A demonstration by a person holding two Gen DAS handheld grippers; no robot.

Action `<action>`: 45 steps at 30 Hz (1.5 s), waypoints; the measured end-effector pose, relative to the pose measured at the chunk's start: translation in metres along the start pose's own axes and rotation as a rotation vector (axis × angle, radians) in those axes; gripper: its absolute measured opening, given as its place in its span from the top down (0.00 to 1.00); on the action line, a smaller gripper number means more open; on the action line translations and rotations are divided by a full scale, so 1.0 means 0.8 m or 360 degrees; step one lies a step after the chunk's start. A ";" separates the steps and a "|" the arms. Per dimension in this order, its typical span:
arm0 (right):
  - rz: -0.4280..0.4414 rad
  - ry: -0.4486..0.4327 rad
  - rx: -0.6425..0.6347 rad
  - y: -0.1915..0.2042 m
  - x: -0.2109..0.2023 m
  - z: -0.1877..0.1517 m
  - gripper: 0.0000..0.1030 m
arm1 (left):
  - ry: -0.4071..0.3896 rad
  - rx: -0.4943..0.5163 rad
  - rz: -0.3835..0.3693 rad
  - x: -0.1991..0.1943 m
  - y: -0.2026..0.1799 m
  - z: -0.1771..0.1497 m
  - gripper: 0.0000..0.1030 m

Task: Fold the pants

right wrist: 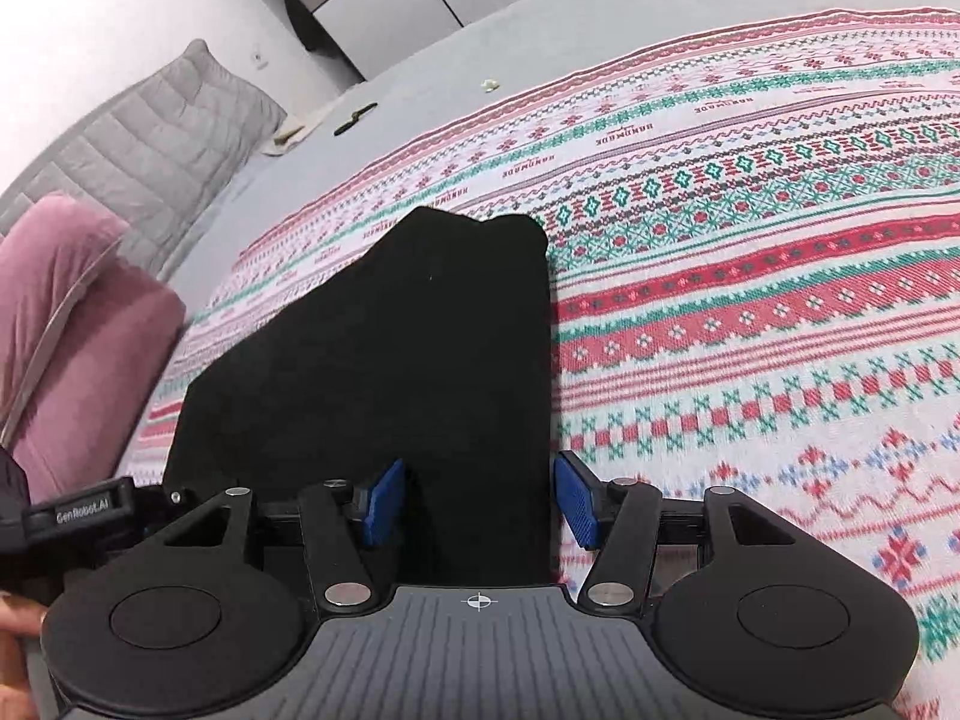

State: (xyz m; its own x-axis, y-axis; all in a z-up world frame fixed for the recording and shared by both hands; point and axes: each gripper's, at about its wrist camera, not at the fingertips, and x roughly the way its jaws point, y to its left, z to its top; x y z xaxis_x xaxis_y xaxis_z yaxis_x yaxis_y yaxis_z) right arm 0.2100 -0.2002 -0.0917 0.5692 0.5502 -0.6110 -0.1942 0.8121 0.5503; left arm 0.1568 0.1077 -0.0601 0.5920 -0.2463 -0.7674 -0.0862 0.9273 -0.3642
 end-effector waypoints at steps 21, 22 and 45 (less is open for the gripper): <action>-0.0123 -0.0194 -0.0349 0.057 -0.026 0.004 0.89 | -0.0088 0.0034 -0.0108 -0.004 -0.011 0.002 0.54; -0.0127 -0.0202 -0.0362 0.059 -0.031 0.006 0.89 | -0.0100 0.0039 -0.0114 -0.006 -0.015 0.002 0.55; -0.0530 -0.0127 -0.0163 -0.063 -0.079 0.036 0.74 | -0.0117 0.0257 -0.0082 0.039 -0.136 -0.005 0.34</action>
State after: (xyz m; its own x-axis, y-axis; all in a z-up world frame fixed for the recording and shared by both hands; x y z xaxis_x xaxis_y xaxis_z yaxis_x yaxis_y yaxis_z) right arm 0.2070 -0.2819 -0.0643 0.6748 0.2384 -0.6984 -0.0644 0.9618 0.2662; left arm 0.1815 -0.0020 -0.0462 0.6500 -0.2790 -0.7068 0.0723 0.9486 -0.3080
